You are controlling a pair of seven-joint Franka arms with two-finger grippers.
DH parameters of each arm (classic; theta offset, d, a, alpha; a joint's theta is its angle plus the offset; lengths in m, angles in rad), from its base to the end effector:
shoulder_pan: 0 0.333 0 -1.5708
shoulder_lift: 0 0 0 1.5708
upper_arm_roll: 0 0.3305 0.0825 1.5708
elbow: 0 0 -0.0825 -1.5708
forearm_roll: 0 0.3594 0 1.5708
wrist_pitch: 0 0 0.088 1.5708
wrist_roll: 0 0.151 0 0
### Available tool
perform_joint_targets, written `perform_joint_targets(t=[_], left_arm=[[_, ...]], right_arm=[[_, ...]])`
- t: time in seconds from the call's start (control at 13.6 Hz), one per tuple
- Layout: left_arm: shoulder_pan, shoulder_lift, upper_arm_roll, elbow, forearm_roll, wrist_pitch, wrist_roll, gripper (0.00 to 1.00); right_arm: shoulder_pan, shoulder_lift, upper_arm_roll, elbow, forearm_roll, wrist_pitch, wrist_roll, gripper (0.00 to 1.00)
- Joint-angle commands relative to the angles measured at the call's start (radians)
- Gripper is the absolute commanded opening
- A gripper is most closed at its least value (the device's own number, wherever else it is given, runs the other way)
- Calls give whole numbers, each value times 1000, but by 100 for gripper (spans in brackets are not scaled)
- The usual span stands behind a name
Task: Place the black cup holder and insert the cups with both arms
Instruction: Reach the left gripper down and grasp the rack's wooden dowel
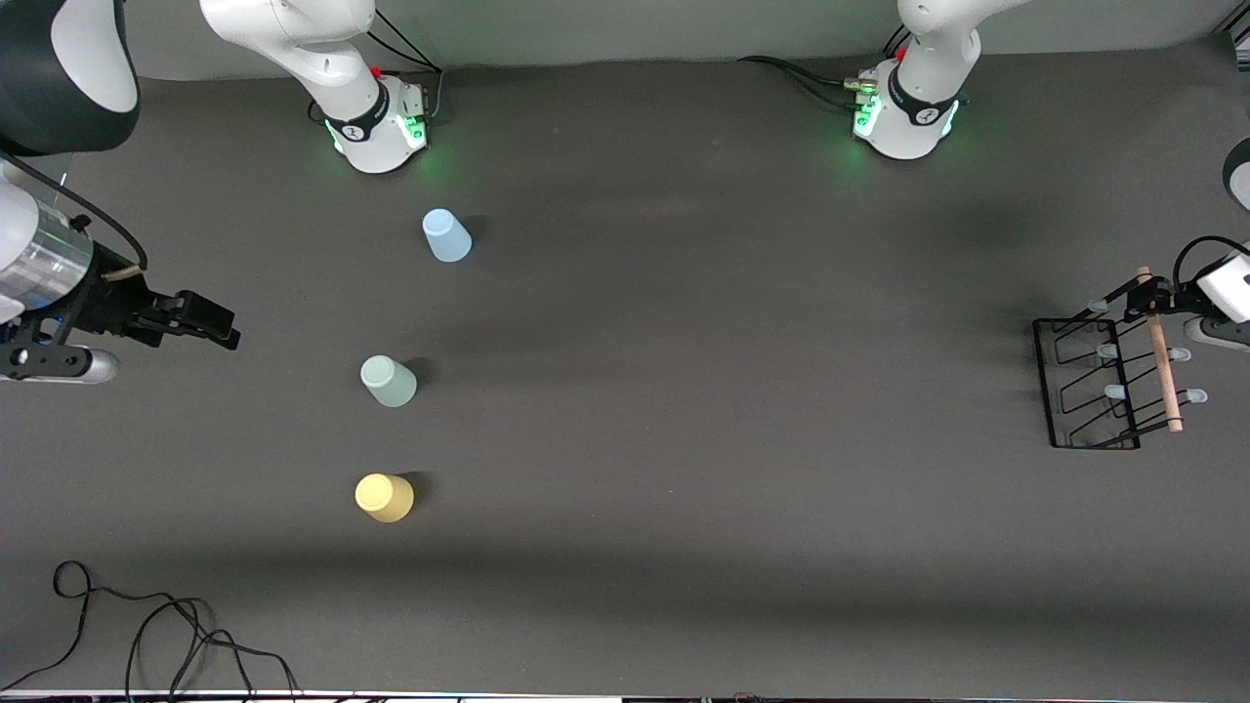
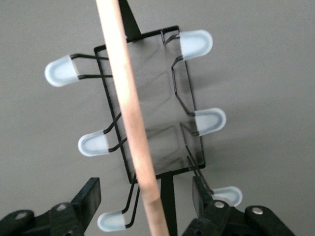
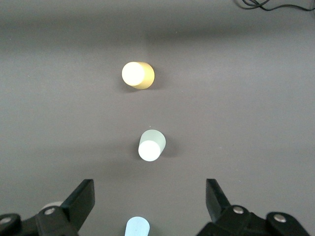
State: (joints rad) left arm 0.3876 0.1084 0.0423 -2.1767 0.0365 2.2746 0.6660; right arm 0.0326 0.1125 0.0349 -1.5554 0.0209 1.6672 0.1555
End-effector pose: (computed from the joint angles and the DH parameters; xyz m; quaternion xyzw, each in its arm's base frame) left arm 0.4807 0.2226 0.3277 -0.9914 0.1297 0.0129 0.0111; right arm 0.5712 0.0406 0.5484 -0.9989 0.0451 0.0017 0.0123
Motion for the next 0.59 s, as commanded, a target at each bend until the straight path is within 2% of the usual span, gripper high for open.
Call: perform_joint_targets(t=[0.0,0.07,0.22,0.37,0.51], left_arm=[[-36,-7,2,1,11,0,-72,33],[-38,-7,2,1,11,0,-75,16],[-36,-6,2,1,11,5,-82,2],[-32,-3,2,1,11,13,-82,0],[-30,-6,2,17,11,-6,-80,0]], right_arm=[[4,27,5,6,-9,-3,10,100],[4,35,7,-3,-4,6,10,100],[4,42,7,-32,16,32,10,100],[4,41,5,-81,16,63,7,100],[4,7,3,-203,17,193,9,100]])
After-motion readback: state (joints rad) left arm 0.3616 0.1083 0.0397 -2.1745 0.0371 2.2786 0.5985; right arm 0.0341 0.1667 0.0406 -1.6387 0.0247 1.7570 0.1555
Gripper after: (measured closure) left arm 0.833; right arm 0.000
